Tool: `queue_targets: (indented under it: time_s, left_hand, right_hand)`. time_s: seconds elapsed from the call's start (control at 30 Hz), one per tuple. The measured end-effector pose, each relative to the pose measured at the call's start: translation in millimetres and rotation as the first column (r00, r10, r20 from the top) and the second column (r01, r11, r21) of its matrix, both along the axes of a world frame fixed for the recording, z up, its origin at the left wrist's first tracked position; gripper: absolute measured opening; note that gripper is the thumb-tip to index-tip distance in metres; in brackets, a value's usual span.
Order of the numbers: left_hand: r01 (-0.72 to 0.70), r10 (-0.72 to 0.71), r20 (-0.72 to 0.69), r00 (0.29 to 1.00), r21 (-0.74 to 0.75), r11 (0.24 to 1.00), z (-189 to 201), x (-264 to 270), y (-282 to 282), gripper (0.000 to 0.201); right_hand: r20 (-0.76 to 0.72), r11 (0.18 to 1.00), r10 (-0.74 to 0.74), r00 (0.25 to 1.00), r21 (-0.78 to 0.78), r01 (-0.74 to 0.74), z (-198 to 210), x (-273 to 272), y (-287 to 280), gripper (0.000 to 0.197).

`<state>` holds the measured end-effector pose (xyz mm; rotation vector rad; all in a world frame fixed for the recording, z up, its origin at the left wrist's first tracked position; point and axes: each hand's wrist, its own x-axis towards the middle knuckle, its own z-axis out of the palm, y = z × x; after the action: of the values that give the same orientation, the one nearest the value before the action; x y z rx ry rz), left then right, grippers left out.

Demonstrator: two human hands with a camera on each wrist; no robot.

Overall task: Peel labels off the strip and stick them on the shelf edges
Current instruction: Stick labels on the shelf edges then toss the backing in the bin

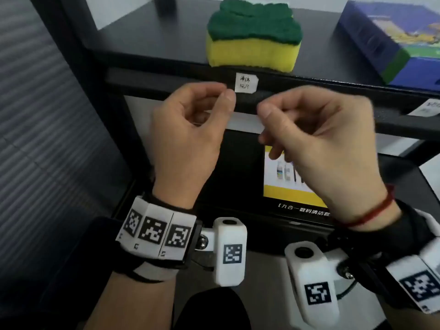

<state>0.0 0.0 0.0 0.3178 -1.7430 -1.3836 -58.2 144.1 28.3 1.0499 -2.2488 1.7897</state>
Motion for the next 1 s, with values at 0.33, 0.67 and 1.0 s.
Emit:
queue_targets:
  time_s: [0.33,0.67,1.0]
  left_hand:
    - [0.077,-0.078,0.027,0.997,0.022,0.997,7.2,-0.3,-1.8,0.004]
    - [0.131,-0.134,0.046,0.99,0.066,0.989,15.4,5.4,8.8,0.009]
    - [0.277,-0.294,0.149,0.944,0.12,0.953,23.5,-6.9,58.2,0.023]
  right_hand:
    - [0.002,0.979,-0.203,0.979,0.031,0.203,3.8,1.6,-8.7,0.013]
    - [0.068,0.992,-0.127,0.99,0.011,0.127,11.1,0.6,-3.2,0.016]
    - [0.076,0.99,-0.139,0.987,-0.029,0.141,23.6,-8.3,41.7,0.027]
